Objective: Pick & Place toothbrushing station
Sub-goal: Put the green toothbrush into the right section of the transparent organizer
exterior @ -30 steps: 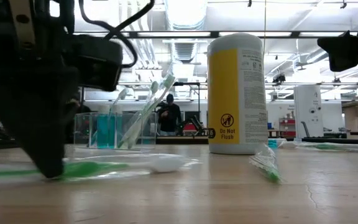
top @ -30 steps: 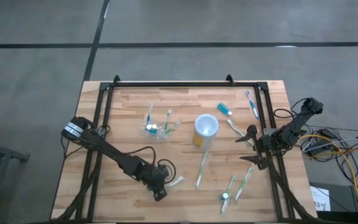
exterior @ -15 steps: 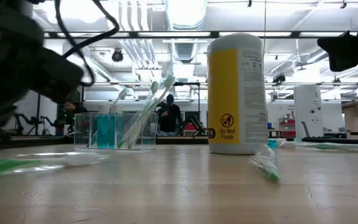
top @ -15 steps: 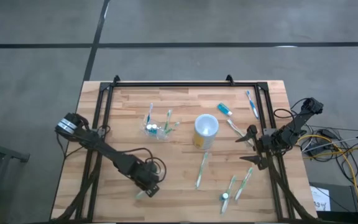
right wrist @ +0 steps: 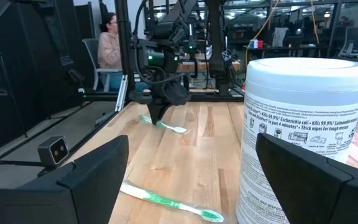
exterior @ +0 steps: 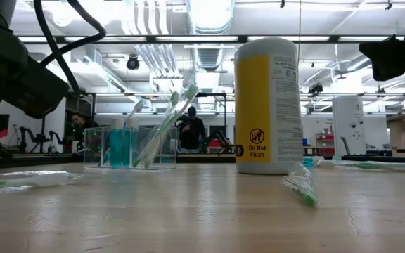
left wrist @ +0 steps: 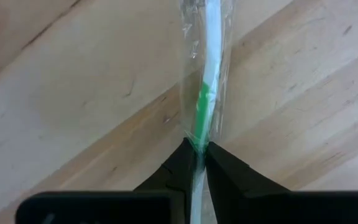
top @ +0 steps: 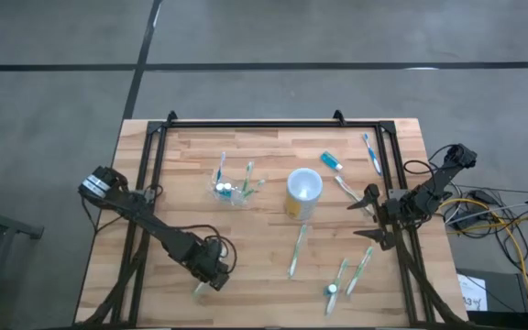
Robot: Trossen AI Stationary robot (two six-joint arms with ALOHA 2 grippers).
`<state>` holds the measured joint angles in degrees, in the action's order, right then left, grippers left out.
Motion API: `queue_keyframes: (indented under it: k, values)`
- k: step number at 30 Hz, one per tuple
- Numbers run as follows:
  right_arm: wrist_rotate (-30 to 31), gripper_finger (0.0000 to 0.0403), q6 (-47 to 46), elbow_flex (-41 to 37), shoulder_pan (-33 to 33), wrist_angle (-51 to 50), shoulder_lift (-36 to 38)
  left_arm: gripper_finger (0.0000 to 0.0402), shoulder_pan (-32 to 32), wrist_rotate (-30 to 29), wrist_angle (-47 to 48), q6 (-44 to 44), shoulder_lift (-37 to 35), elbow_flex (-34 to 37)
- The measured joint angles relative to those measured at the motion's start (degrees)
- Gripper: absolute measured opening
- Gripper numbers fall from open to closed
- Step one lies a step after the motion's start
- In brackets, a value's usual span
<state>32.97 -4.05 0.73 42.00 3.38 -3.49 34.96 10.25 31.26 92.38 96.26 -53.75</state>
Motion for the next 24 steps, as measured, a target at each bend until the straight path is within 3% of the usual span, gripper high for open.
queue_keyframes:
  k: [7,19,24]
  values:
    - [0.0,0.0347,0.0,0.0,0.0,0.0,0.0,0.0051,0.1,1.2,-0.3,3.0,-0.1,-0.5]
    - [0.0,0.0348,0.0,0.0,0.0,0.0,0.0,0.0132,0.0,0.5,-0.7,5.4,-3.3,-0.5]
    - [0.0,0.0345,0.0,0.0,0.0,0.0,0.0,0.0137,-0.5,-7.6,1.2,5.5,-5.8,-0.5]
